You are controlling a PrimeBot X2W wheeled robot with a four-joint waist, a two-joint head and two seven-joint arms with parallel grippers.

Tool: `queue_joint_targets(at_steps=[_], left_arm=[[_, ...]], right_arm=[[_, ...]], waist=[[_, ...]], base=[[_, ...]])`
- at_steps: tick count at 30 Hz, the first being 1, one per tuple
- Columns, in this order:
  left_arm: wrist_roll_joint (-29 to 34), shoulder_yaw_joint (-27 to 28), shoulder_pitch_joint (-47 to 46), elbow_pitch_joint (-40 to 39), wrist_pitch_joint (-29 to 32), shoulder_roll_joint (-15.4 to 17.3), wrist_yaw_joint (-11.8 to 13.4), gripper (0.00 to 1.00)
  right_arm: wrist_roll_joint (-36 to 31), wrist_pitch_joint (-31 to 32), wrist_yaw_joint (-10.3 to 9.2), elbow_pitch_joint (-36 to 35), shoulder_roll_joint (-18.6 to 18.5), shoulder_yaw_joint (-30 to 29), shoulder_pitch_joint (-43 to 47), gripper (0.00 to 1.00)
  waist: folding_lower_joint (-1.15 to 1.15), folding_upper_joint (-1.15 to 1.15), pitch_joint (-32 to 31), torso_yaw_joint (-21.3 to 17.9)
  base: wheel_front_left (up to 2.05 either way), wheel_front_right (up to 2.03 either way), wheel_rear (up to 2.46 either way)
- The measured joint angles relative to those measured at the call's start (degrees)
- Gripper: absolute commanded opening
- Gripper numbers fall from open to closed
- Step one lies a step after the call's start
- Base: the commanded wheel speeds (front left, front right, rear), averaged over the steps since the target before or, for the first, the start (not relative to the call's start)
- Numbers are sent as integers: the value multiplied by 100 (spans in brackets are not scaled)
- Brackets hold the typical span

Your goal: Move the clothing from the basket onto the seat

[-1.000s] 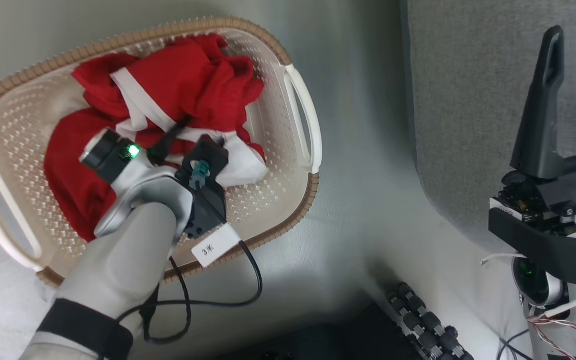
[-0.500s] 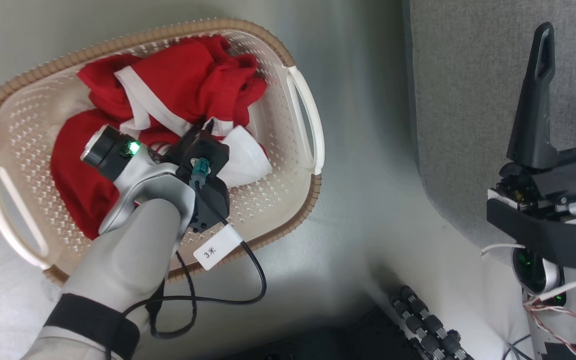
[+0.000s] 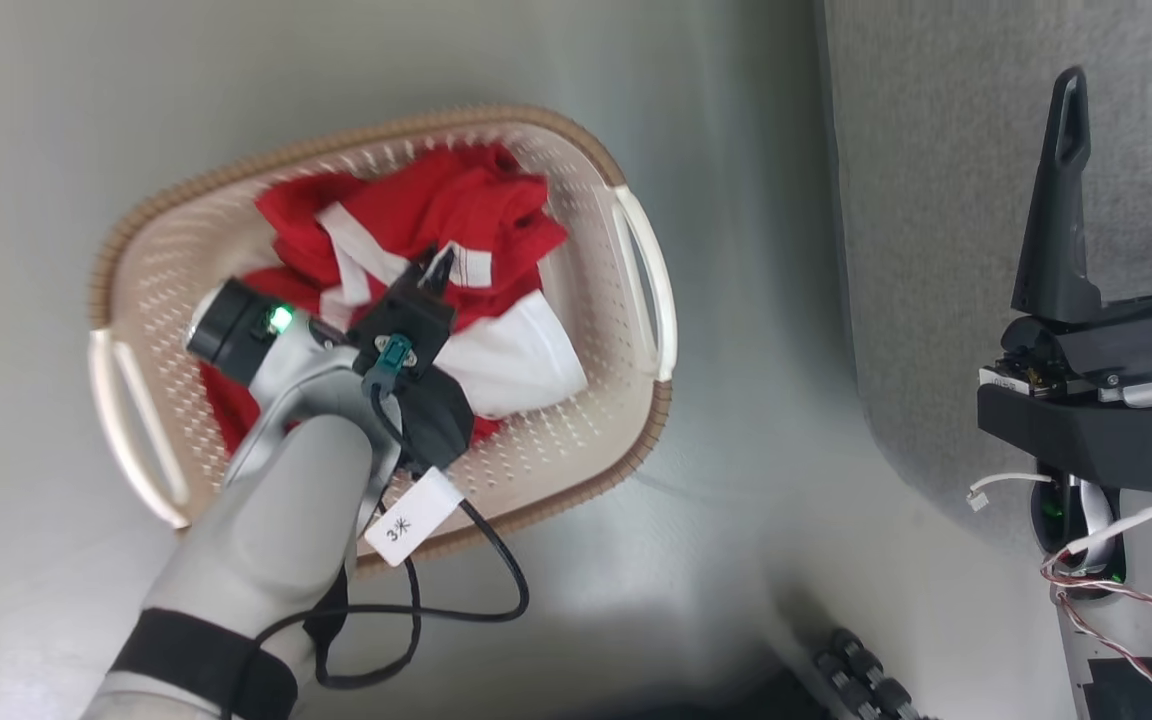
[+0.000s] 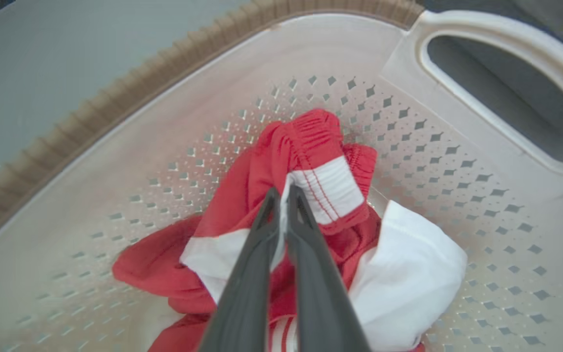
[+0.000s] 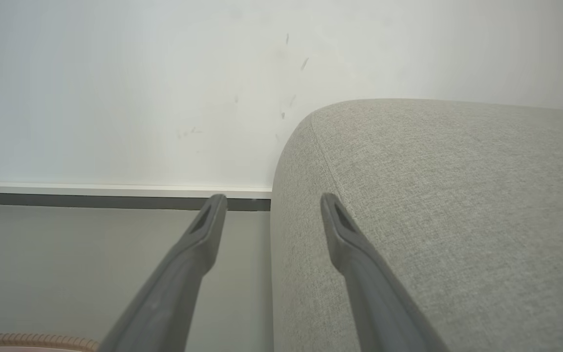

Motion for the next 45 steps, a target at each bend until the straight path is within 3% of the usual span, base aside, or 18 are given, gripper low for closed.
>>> queue_joint_targets(at_steps=[9,23,45], left_arm=[[-409,-8,183,-225,-35,-20,-266,0],[-1284,-560,391,-1279,-36,-32,-349,0],[-1805,-608,367,-1550,-37,-51,-450,0]], right_arm=[[2,0,43,637,-43,-166,114,100],[31,0,215,1638,-55,-231,208,100],[63,1,469,2638,121,114,447,100]], waist=[[0,0,-686,271],[-1,0,-1867,683],[-1,0,-3784,1077]], base=[[0,0,0],[0,0,0],[0,0,0]])
